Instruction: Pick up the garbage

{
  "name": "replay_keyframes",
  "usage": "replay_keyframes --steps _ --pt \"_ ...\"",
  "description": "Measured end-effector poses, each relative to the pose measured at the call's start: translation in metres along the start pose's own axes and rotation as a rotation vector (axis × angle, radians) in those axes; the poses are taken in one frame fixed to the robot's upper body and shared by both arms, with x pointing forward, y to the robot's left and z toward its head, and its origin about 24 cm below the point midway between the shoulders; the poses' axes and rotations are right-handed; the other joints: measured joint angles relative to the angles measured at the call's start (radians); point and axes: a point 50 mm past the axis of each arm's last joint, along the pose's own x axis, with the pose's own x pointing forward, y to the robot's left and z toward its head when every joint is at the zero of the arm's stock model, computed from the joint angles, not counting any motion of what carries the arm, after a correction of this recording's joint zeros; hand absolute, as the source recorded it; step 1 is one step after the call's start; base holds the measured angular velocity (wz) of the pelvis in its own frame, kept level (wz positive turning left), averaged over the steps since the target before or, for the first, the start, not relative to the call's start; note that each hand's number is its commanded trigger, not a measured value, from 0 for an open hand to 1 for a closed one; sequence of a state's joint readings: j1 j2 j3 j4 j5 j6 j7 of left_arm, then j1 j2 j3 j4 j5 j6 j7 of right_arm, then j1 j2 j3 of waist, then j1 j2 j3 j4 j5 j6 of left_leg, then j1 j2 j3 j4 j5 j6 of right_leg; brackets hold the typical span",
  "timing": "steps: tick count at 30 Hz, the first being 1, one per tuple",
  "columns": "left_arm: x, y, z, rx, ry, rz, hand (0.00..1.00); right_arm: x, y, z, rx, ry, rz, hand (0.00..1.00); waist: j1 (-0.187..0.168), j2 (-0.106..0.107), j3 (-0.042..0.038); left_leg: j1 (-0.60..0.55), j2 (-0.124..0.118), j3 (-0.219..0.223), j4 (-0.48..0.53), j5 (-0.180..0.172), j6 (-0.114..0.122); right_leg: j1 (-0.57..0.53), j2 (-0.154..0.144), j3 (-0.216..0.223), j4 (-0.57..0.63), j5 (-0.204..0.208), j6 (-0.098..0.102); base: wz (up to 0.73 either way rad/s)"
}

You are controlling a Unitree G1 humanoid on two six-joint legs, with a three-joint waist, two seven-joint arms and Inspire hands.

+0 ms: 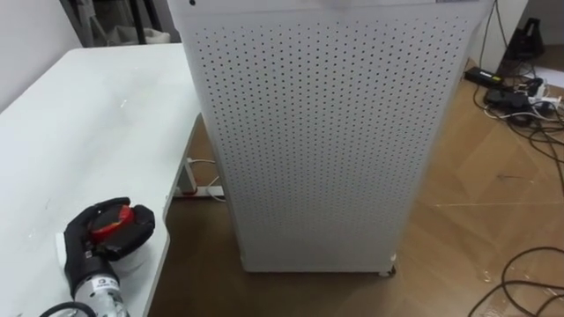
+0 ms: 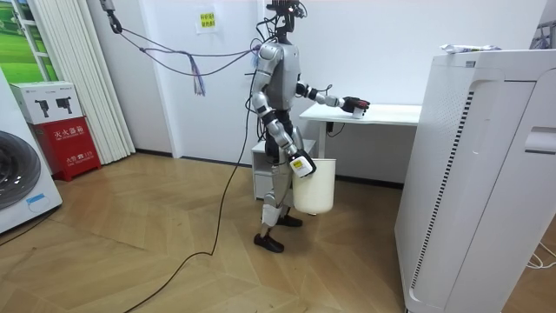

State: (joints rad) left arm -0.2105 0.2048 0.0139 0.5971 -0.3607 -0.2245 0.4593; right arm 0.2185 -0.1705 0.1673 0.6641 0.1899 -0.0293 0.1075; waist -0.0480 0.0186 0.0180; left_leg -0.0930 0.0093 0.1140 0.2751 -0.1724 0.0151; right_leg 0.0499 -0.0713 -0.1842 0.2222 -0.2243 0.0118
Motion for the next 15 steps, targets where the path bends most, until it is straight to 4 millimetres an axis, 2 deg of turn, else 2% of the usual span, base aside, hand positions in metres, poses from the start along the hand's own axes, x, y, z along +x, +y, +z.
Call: replay_keyframes --steps 7,13,15 --pt "-0.004 -0.012 0.001 0.007 -0.022 -0.103 1.0 0.004 0.001 0.009 -0.01 -0.028 0.0 1.0 0.002 -0.012 0.0008 -0.001 -0.003 0.007 -0.001 0.001 0.001 0.0 0.0 0.003 -0.001 0.0 0.0 -0.01" --pt "-0.017 -0.04 0.006 0.032 -0.054 -0.298 1.0 0.012 0.002 0.029 -0.025 -0.079 0.006 1.0 0.002 -0.016 -0.0009 -0.02 0.001 0.016 0.007 0.002 0.004 -0.026 -0.007 0.019 0.008 0.003 0.004 -0.07" --pt "-0.026 -0.058 0.018 -0.009 -0.1 -0.4 1.0 0.015 0.002 0.038 -0.029 -0.102 0.01 1.0 0.007 -0.019 -0.0022 -0.031 0.001 0.017 0.009 0.004 0.007 -0.041 -0.009 0.02 0.016 0.003 0.005 -0.04"
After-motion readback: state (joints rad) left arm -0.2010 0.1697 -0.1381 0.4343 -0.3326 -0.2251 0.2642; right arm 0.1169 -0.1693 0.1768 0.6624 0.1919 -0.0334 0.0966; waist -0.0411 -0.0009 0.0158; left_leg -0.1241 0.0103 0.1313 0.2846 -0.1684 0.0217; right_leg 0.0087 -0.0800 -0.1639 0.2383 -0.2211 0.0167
